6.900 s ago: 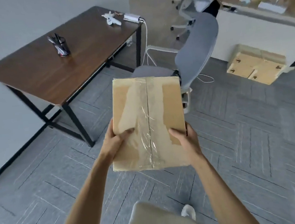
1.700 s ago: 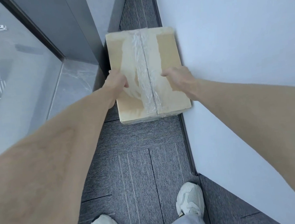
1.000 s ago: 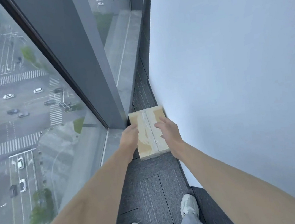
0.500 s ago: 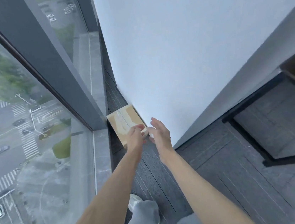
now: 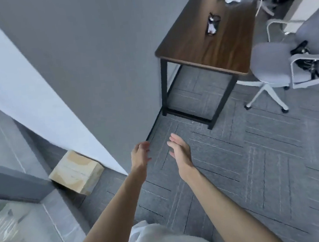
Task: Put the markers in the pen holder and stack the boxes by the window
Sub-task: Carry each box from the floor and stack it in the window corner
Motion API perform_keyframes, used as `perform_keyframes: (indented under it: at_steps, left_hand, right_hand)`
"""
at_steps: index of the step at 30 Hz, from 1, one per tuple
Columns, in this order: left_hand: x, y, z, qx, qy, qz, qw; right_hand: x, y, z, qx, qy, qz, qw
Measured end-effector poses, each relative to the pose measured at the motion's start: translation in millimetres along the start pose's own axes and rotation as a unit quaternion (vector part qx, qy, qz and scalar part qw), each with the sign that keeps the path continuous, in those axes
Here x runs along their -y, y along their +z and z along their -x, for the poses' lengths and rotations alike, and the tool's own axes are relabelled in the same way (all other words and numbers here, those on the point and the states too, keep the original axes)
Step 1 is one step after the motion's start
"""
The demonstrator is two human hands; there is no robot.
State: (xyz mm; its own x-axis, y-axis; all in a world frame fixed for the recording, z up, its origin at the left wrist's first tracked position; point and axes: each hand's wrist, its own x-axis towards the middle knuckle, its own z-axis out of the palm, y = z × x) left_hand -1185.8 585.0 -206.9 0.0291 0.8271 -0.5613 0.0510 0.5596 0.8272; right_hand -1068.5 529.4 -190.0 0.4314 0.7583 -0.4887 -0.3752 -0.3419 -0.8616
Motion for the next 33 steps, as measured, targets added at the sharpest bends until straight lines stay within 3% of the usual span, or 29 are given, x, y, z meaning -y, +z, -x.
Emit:
perform_keyframes:
  at_steps: [7,14,17,23,33]
  left_hand:
    - [31,197,63,0.163,0.003,-0.078,0.983]
    - [47,373,56,0.286,-0.016,-0.175,0.942]
    - [50,458,39,0.344,-0.037,-0.211,0.914]
    - [39,589,69,0.489,-0.012,-0.309,0.815]
    - [69,778,146,0.582,-0.003,-0.394,0.711]
  right_hand:
    - [23,-200,1,-0.155,0.001,-0.092,0.984]
    - [51,-349,-31,-0.294,-0.023,-0.185,0.937]
    - [73,-402,-48,-0.375,-0.032,-0.22,0.9]
    - [106,-490,-57,-0.497,-0.064,-0.264,0.824]
    - [129,-640,-49,-0.627,-0.111,-0.368,0.678]
